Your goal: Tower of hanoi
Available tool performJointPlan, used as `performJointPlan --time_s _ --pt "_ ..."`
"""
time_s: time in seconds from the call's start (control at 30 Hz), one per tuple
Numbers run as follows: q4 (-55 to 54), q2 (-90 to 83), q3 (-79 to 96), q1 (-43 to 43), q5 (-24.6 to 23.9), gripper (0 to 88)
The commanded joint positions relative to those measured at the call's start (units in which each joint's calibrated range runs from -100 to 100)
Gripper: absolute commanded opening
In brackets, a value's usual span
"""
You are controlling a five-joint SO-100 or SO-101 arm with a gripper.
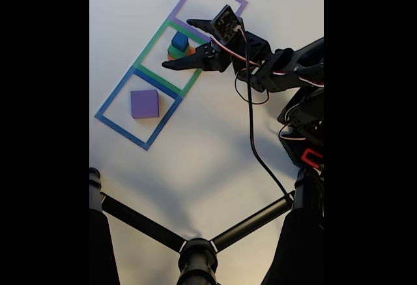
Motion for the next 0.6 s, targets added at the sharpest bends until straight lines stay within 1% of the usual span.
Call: performJointPlan --time_s 0.0,0.57 --pt "-2.97 1.13 -2.85 -1.32 0.0 43.4" --pt "-3.05 3.14 -2.3 -2.99 0.0 41.4"
